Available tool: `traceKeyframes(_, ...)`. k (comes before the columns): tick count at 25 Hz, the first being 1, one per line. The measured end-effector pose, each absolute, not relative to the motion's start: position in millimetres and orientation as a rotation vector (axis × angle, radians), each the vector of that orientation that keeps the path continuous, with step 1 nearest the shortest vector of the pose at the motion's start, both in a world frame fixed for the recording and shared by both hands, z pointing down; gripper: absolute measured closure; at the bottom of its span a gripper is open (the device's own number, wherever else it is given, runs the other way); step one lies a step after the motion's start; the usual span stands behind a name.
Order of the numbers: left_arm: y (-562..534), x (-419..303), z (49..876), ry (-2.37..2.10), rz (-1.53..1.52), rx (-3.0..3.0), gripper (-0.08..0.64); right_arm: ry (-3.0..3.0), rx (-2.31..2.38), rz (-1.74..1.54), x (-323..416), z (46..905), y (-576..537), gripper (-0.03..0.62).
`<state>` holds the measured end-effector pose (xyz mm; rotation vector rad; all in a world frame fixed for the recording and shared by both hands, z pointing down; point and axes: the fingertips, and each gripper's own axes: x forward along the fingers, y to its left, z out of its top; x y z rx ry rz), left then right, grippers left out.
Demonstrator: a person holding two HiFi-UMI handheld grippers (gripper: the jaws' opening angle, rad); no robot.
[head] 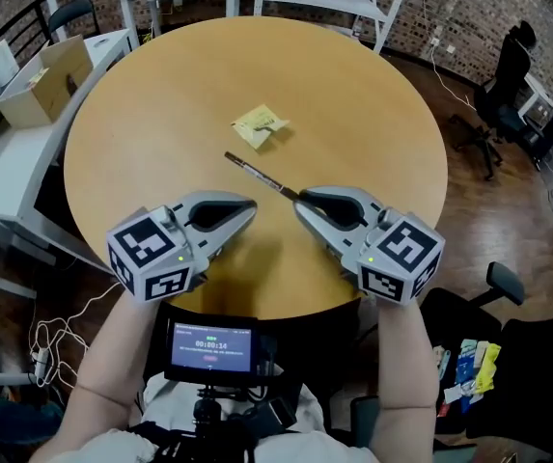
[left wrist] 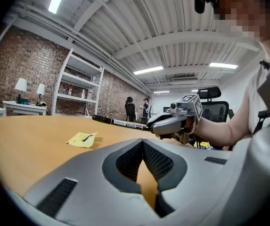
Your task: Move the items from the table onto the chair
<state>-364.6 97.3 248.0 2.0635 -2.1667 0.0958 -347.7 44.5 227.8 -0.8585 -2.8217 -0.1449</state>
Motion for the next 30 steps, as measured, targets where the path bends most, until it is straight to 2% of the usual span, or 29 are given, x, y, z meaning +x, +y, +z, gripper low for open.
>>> traceKeyframes(11, 28, -313, 237, -2.016, 0.033, 2.221, 0.551, -2.936, -0.687, -0.050, -286, 219, -17, 0.531)
traceKeyframes(30, -119, -149, 240, -1.594, 0.122, 2.568, 0.551, -3.096, -0.145, 0.112, -118, 230, -152, 0.531)
